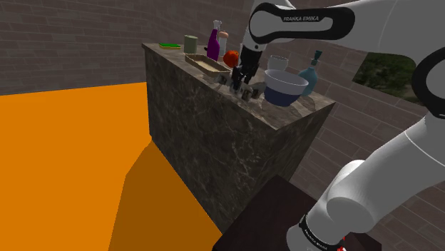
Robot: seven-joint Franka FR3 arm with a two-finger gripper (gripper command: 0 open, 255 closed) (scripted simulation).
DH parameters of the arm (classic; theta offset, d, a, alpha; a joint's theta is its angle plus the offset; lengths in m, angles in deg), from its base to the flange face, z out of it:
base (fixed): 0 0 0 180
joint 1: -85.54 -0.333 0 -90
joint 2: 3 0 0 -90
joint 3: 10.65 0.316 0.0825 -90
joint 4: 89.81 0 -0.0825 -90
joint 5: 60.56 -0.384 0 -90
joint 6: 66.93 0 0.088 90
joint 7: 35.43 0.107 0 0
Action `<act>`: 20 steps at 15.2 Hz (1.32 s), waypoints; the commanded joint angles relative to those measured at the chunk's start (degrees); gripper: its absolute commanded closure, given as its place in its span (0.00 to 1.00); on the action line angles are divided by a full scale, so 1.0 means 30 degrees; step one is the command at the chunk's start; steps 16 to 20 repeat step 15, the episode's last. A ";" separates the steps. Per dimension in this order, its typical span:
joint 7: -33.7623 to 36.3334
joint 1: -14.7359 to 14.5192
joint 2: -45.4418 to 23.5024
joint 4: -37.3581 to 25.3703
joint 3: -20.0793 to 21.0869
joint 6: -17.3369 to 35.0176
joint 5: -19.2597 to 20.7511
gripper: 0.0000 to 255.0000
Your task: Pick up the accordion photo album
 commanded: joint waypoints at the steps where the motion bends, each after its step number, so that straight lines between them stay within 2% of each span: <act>1: -0.0018 -0.0012 -0.0041 -0.0523 0.0017 -0.0492 -0.0018 1.00; 13: -0.0252 -0.0045 -0.0608 -0.4226 0.0049 -0.3622 -0.0133 1.00; 20: -0.0255 -0.0046 -0.0618 -0.4277 0.0049 -0.3663 -0.0134 1.00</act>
